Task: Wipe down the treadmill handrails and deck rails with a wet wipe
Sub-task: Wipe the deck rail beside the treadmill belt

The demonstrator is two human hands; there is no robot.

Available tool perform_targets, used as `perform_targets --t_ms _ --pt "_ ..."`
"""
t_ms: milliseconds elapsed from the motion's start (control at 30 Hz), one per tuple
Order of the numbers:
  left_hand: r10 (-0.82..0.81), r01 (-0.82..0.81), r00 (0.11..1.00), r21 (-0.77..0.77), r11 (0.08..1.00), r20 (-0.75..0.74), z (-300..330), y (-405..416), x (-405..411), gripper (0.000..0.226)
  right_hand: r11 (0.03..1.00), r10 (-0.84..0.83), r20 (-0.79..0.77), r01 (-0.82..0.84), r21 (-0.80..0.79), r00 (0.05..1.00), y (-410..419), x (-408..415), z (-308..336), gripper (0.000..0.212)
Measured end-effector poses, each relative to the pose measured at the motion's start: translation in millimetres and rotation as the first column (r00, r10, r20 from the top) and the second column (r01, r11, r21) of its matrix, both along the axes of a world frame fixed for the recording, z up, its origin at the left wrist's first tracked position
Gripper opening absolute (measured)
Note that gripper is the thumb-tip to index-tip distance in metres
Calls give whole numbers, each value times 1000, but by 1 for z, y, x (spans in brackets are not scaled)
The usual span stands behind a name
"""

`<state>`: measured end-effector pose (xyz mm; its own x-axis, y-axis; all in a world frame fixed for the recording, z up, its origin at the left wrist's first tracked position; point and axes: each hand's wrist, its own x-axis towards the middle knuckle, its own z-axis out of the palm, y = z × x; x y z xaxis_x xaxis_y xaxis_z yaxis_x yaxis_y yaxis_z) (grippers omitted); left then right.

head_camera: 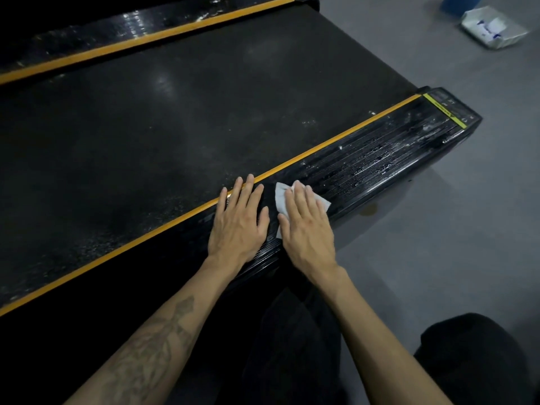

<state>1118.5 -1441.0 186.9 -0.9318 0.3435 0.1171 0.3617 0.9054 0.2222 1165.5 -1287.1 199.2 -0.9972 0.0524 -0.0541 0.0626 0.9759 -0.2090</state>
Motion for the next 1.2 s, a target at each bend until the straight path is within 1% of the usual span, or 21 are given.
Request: perform_targets --t_ms 100,233,300,433,500,633,667,800,867,1000,1033,1200 --pt "8 -8 1000 -1 1000 8 1 0 0 57 998 62 20 -62 24 998 13 -20 7 60" --pt "11 -12 1000 4 1000 12 3 1 0 58 998 -59 12 59 14 998 17 -15 8 59" --pt "16 -16 1000 2 1000 16 2 2 0 59 998 -71 6 71 -3 997 7 -6 4 59" --pt "25 -25 1000 0 1000 12 2 2 0 59 997 77 27 -77 13 997 10 -16 5 59" --pt "27 -27 1000 3 1000 10 3 2 0 59 994 108 29 -109 17 994 19 -25 8 59" --pt "30 -30 999 -2 1000 13 3 2 0 58 1000 -21 10 21 22 1000 19 -21 7 58" --pt "31 -31 999 -4 1000 17 3 3 0 57 1000 -25 10 25 16 1000 14 -17 6 58" --pt "32 -31 999 -14 999 23 4 3 -1 57 993 114 40 -115 24 993 11 -25 9 57" --pt "28 -28 999 -13 1000 20 4 3 -1 57 989 138 39 -139 45 990 19 -35 11 57" --pt "29 -29 1000 -2 1000 9 4 3 -2 57 999 18 18 -19 31 1000 13 -28 8 58" --pt "31 -30 999 -3 1000 10 3 3 -2 57 1000 13 19 -13 25 1000 8 -24 5 58" --pt "30 -30 1000 -17 999 11 1 3 -3 58 982 182 37 -183 46 983 10 -40 7 57"
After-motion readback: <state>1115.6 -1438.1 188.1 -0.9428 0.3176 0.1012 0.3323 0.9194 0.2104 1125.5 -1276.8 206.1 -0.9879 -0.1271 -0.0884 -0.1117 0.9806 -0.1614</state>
